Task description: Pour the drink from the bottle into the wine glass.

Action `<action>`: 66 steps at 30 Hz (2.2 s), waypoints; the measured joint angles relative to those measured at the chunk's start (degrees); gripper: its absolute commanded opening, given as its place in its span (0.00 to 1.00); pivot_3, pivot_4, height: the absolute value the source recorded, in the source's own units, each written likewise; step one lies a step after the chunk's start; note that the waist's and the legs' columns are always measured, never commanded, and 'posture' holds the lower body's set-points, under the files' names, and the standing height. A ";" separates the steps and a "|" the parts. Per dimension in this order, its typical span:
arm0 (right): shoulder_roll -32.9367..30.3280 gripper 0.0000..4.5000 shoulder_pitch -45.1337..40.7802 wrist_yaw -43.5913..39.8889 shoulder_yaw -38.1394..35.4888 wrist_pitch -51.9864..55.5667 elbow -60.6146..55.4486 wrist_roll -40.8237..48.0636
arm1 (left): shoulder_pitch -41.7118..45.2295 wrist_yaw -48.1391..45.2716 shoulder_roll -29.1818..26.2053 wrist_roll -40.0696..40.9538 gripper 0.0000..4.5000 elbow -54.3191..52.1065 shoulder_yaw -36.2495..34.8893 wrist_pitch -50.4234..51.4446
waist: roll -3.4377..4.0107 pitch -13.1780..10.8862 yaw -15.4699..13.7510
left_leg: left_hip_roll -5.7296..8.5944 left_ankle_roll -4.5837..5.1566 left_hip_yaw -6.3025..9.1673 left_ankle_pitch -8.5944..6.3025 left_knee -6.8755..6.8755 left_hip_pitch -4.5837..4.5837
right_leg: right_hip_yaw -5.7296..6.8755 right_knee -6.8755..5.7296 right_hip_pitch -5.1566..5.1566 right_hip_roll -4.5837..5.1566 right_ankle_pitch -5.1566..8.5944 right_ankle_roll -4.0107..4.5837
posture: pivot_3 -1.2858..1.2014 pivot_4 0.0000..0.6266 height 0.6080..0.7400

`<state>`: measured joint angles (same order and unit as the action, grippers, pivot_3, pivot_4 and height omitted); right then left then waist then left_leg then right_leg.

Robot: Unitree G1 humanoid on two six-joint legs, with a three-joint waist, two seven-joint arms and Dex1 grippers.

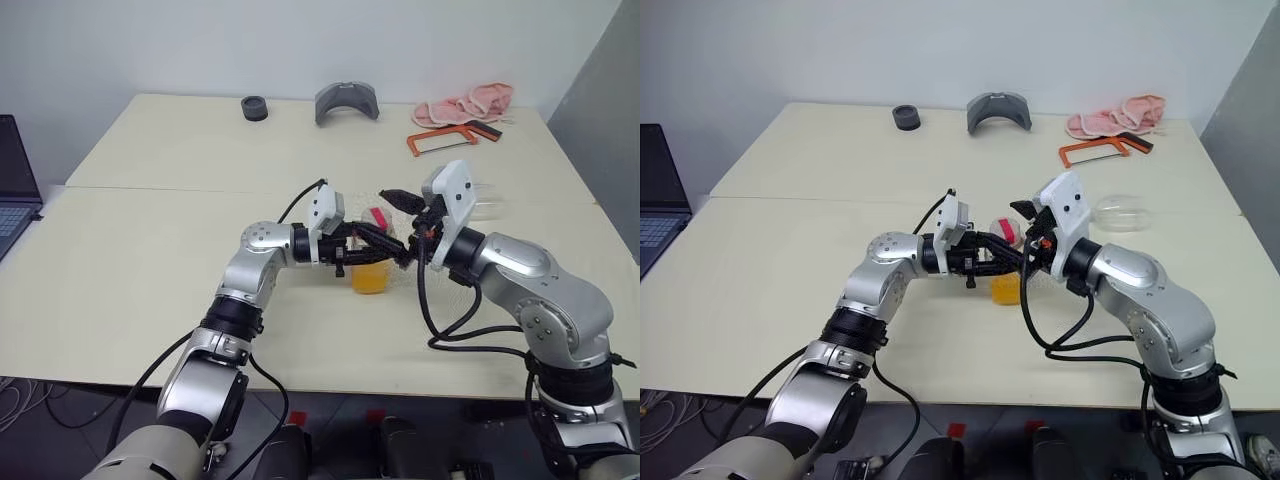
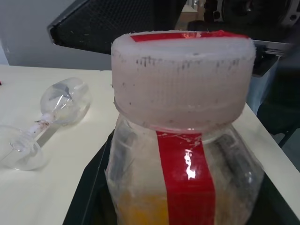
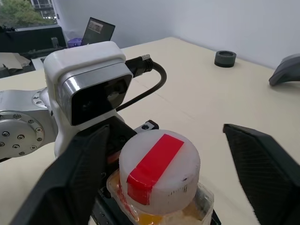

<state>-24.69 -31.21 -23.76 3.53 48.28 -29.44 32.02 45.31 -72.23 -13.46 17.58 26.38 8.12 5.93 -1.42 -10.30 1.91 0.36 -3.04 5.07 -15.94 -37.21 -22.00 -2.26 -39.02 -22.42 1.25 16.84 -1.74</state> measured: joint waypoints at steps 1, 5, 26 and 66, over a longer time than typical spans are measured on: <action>0.19 0.57 0.01 -0.18 0.11 0.00 0.01 0.12 | 0.01 0.02 -0.02 0.00 0.40 0.03 0.00 0.00 | 0.00 0.00 0.00 | 0.00 0.00 0.02 0.00 0.00 0.00 | 0.00 0.00 0.00 0.00 0.00 0.00 | 0.52 0.24 1.00; 0.34 0.42 0.01 -2.01 0.19 -0.33 0.41 0.40 | 0.09 -0.19 -0.24 0.00 0.40 0.07 -0.01 0.02 | 0.00 0.00 0.00 | 0.01 0.01 0.10 0.00 0.00 0.00 | 0.00 0.00 0.00 0.00 0.00 0.00 | 0.52 0.24 1.00; -10.31 0.94 -2.69 -26.26 -0.79 -12.61 12.45 -2.20 | 1.93 -5.84 -1.82 -0.77 0.40 0.24 1.01 1.33 | 0.07 -0.04 -0.06 | 0.06 -0.06 0.28 0.04 -0.78 -1.03 | 0.02 -0.32 -0.77 0.15 -0.08 -0.11 | 0.52 0.24 1.00; 12.03 0.00 12.58 15.60 3.24 -3.02 -12.88 -11.84 | 5.30 -3.67 1.17 -3.37 0.40 9.86 0.89 -4.27 | 0.09 -0.02 0.16 | 0.10 0.10 0.24 -0.02 -0.88 -0.84 | -0.07 -0.87 -0.83 -0.08 -0.06 -0.10 | 0.52 0.24 1.00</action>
<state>-12.66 -18.63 -8.16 6.76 45.26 -42.32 20.18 50.61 -75.90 -12.28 14.21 36.24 9.02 1.65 -1.33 -10.33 2.07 0.45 -2.94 5.31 -15.96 -38.09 -22.84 -2.33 -39.89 -23.25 1.17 16.78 -1.84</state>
